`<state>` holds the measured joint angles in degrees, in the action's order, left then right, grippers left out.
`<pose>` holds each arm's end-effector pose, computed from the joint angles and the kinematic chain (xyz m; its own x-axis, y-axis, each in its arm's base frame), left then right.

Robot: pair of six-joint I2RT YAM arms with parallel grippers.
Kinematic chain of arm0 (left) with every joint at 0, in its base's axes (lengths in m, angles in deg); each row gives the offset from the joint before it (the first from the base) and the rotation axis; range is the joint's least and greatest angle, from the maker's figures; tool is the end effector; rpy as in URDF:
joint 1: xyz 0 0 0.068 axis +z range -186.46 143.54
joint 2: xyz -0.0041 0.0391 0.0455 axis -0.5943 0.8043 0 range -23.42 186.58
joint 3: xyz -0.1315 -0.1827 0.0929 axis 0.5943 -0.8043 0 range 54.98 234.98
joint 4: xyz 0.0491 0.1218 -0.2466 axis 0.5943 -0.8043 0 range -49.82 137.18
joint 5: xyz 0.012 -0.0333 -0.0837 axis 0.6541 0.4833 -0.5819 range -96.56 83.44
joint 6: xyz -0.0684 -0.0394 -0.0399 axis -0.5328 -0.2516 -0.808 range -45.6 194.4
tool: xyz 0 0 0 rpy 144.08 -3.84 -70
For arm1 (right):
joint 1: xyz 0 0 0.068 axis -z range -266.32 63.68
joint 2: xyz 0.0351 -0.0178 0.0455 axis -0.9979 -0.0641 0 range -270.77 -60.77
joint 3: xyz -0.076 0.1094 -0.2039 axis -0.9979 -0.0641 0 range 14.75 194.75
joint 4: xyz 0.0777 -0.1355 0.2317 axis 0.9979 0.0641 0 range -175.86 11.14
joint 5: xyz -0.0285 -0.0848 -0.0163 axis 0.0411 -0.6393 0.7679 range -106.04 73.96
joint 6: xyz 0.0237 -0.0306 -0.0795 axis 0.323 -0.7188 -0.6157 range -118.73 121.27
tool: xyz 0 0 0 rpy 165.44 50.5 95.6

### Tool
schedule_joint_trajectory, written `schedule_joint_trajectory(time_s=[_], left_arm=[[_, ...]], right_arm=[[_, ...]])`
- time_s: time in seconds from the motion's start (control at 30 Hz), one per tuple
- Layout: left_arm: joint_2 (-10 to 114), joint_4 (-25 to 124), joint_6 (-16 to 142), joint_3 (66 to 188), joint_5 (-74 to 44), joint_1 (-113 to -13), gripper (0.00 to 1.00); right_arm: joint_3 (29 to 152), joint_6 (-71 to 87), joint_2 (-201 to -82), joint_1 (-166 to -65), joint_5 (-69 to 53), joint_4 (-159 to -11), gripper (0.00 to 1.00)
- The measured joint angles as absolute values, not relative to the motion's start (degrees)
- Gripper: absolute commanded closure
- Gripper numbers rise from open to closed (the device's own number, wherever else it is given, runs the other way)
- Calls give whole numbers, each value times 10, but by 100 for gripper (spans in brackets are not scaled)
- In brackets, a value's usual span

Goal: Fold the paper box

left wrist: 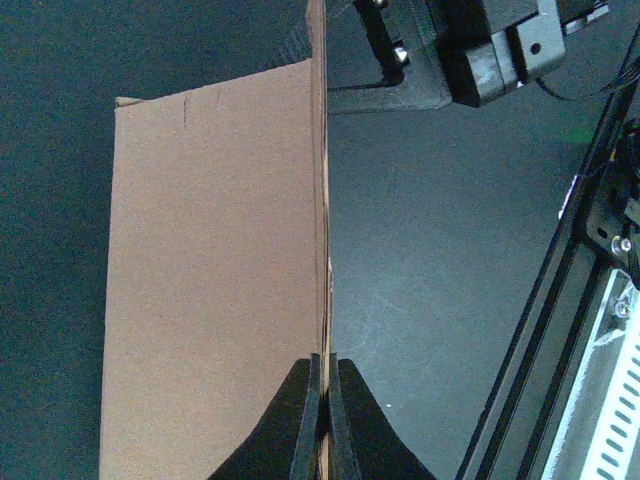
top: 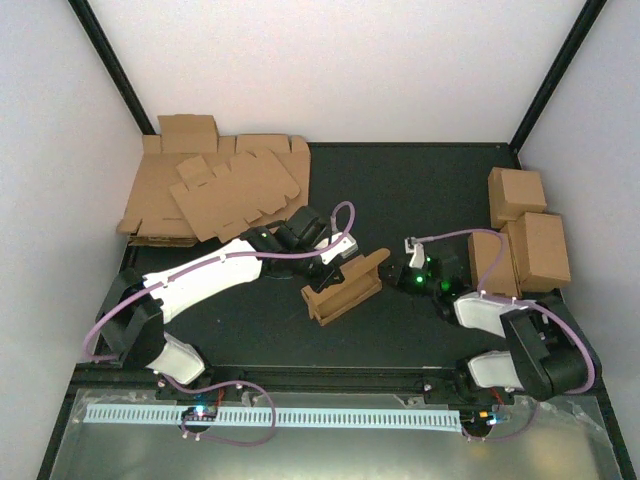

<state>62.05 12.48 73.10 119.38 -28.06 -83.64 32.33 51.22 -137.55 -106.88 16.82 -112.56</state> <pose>0.2182 -0.2779 0.1858 -0.5805 0.5954 -0.5555 0.8096 0.4948 -0.3158 0.2392 0.1352 0.0696 -0.8774 0.3577 -0.3196 -0.0805 0.5471 0.8332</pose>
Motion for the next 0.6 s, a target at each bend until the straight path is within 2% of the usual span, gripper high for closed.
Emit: schedule_joint_trajectory(time_s=[0.4,0.6], left_arm=[[621,125,731,1194,-288,-837,98],[642,125,732,1194,-293,-837,99]], right_arm=[[317,498,-1323,-1072,175,-1099,98],[317,466,-1290,-1072,141,-1034,98]])
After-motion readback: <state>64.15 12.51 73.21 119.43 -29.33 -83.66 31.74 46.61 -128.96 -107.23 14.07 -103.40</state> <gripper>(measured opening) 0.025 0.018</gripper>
